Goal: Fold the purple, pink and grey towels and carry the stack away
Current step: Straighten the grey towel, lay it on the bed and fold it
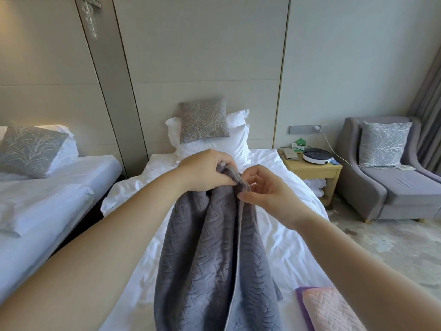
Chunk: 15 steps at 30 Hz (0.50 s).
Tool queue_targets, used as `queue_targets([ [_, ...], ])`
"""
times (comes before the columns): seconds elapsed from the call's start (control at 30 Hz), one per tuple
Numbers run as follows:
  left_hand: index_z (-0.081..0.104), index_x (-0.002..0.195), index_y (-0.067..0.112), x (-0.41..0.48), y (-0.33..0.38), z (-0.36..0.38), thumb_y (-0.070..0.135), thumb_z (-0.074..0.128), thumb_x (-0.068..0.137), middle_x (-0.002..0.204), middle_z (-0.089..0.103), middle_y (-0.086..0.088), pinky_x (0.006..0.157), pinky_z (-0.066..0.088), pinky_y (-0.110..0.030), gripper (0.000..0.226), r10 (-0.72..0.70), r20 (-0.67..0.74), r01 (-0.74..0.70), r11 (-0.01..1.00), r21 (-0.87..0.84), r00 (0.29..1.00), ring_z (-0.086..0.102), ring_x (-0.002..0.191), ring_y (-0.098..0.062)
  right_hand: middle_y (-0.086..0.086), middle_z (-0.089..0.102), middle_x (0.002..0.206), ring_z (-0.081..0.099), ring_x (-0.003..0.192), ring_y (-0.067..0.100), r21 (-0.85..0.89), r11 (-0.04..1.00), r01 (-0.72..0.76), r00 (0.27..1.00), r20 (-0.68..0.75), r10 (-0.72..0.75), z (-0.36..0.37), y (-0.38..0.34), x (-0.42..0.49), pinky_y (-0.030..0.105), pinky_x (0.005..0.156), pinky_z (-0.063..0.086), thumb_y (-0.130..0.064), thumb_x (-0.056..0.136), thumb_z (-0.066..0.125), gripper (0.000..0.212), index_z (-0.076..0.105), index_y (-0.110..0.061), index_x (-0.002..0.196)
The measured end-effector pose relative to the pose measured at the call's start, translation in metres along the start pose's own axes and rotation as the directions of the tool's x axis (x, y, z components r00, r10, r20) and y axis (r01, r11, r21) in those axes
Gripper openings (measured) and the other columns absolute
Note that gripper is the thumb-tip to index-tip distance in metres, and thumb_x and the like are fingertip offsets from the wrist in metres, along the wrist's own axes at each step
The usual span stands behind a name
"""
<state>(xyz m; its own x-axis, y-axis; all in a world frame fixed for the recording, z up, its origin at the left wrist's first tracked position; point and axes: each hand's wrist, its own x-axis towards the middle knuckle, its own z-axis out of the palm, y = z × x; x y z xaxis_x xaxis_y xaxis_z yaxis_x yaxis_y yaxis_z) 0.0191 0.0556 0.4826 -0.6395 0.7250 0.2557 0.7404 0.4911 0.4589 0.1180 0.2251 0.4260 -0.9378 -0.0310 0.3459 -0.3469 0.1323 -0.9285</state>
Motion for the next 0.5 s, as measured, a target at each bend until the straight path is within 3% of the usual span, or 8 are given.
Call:
queue_targets([
  [0.07,0.064,0.076,0.044,0.001,0.003,-0.005,0.032,0.073,0.074,0.073,0.063,0.019,0.074,0.043,-0.017,0.015,0.022,-0.103,-0.025,0.999,-0.025,0.994,0.056,0.072,0.003,-0.004,0.06,0.083,0.054,0.076,0.015,0.001,1.0,0.026,0.999,0.019,-0.026,0.002,0.008,-0.004,0.026,0.074,0.046,0.0,0.081,0.067,0.021,0.056,-0.017,0.087],
  [0.17,0.065,0.078,0.039,0.002,0.006,-0.018,0.023,0.071,0.071,0.085,0.07,0.004,0.085,0.048,-0.037,0.018,0.044,-0.208,-0.07,0.991,-0.118,0.977,0.064,0.087,-0.021,-0.002,0.06,0.086,0.055,0.081,0.015,-0.118,0.993,0.008,1.0,0.007,-0.007,0.003,0.022,-0.008,0.029,0.078,0.045,-0.005,0.089,0.061,0.007,0.06,-0.012,0.089],
  [0.27,0.064,0.073,0.043,0.003,0.001,-0.033,0.021,0.071,0.072,0.077,0.067,0.015,0.08,0.05,-0.036,0.023,0.005,-0.319,-0.028,0.997,-0.067,0.948,0.063,0.08,-0.016,0.0,0.058,0.088,0.053,0.076,0.021,-0.269,0.96,-0.075,0.991,-0.125,0.042,0.002,0.028,-0.008,0.032,0.071,0.039,0.003,0.088,0.055,0.028,0.064,-0.022,0.081],
  [0.37,0.061,0.071,0.047,0.005,-0.005,-0.032,0.031,0.068,0.073,0.068,0.06,0.02,0.066,0.043,-0.027,0.018,-0.108,-0.425,0.129,0.991,0.021,0.899,0.055,0.068,0.0,-0.001,0.046,0.093,0.05,0.082,0.001,-0.498,0.867,0.015,0.88,-0.405,-0.248,0.007,0.019,-0.007,0.015,0.075,0.037,0.009,0.082,0.051,0.034,0.068,-0.02,0.078],
  [0.43,0.061,0.074,0.043,0.005,-0.007,-0.026,0.033,0.067,0.075,0.06,0.054,0.019,0.06,0.036,-0.025,0.012,-0.161,-0.496,0.195,0.981,0.017,0.853,0.05,0.061,0.0,0.001,0.046,0.098,0.048,0.085,-0.007,-0.594,0.798,0.1,0.802,-0.427,-0.418,0.017,0.013,-0.007,0.004,0.077,0.033,0.004,0.08,0.05,0.028,0.072,-0.013,0.083],
  [0.5,0.063,0.078,0.04,0.006,-0.006,-0.021,0.033,0.066,0.075,0.056,0.05,0.019,0.056,0.03,-0.025,0.008,-0.19,-0.541,0.219,0.976,-0.012,0.819,0.046,0.057,0.0,-0.001,0.048,0.102,0.049,0.086,-0.004,-0.592,0.8,0.099,0.851,-0.366,-0.377,0.031,0.013,-0.01,0.001,0.081,0.031,0.0,0.08,0.049,0.028,0.073,-0.015,0.088],
])
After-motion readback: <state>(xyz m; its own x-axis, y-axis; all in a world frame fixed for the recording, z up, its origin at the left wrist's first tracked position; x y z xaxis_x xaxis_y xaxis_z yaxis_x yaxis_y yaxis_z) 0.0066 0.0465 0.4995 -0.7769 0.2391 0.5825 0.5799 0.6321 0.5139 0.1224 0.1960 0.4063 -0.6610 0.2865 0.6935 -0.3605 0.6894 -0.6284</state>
